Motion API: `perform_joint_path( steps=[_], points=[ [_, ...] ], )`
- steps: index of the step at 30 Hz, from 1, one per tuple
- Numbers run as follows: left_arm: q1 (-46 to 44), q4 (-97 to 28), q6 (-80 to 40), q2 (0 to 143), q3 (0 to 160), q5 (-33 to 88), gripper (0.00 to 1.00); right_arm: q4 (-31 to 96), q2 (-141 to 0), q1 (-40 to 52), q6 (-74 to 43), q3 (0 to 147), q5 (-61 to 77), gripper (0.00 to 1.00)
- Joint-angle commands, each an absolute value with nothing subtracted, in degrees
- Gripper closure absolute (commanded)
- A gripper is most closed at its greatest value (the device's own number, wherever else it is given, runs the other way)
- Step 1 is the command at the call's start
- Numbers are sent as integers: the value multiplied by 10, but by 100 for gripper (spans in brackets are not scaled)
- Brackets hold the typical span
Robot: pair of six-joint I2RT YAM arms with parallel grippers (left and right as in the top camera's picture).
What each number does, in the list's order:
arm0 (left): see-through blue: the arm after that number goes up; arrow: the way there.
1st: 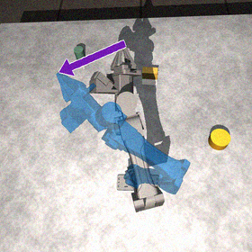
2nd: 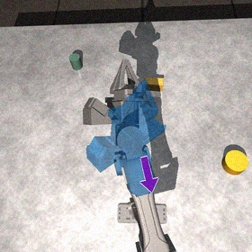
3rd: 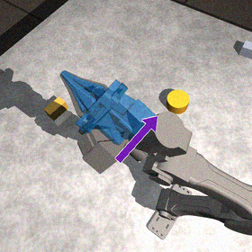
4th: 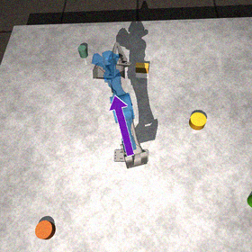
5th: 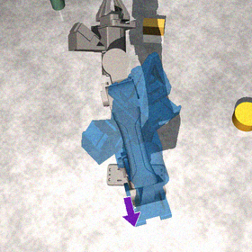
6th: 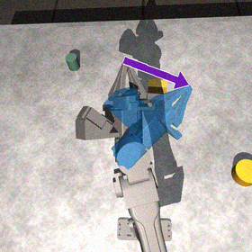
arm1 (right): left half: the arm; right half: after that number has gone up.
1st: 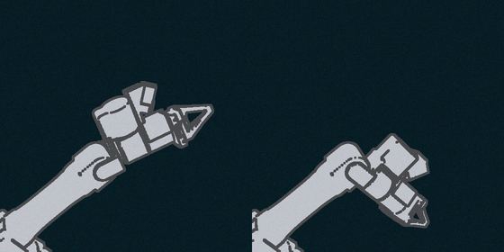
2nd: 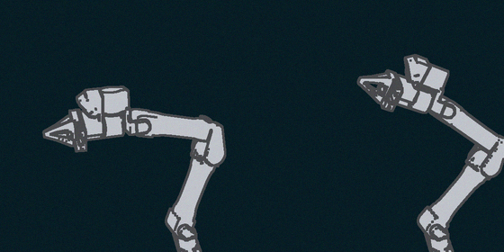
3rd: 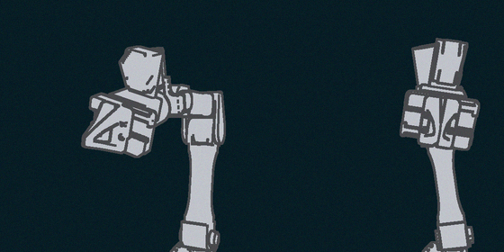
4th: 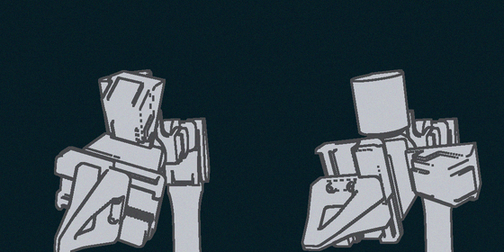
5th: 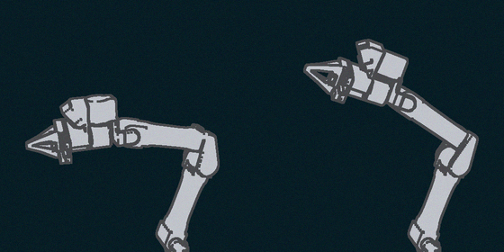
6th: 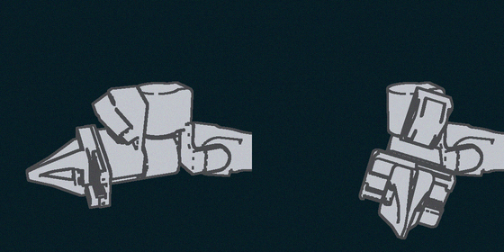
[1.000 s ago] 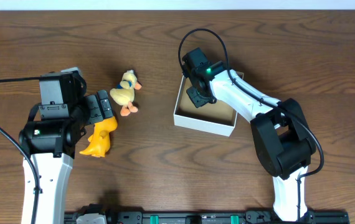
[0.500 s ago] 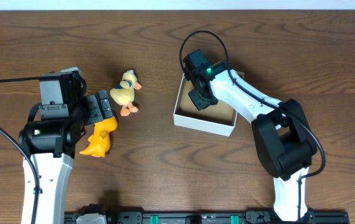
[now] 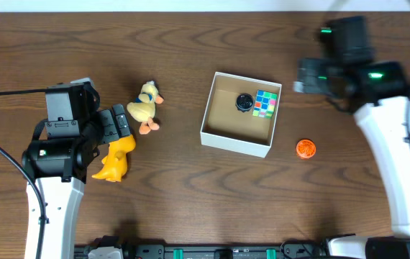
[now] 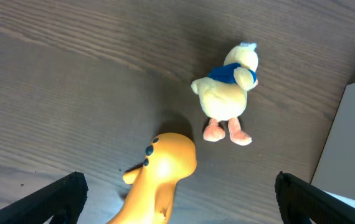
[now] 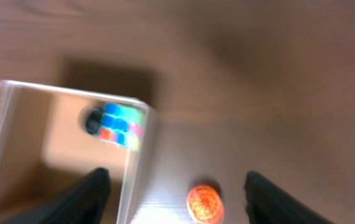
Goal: Pack container
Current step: 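Lower the black cap into the box beside the cube and release, then move the right gripper to the orange mesh cap and grasp it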
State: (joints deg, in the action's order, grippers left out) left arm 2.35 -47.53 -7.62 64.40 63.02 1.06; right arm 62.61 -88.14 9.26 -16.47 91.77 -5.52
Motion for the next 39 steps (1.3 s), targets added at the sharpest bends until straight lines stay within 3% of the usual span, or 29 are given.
perform_joint_path(
  steps=[1, 2, 3, 10, 24, 39],
  points=[
    [22, -475, -71, 644, 642, 4, 2, 698, -892, 40, -299, 909, -36, 14],
    [22, -476, -71, 644, 642, 4, 2, 726, -893, 28, -321, 905, -33, 2],
    [22, -476, -71, 644, 642, 4, 2, 748, -893, 18, -333, 898, -22, 1],
    [22, -481, -71, 644, 641, 4, 2, 789, -893, 18, -338, 824, 33, 1],
    [22, -492, -72, 644, 640, 4, 2, 576, -899, 31, -356, 581, 31, 1],
    [22, -492, -72, 644, 640, 4, 2, 473, -998, 31, -362, 554, 30, 1]
  ],
)
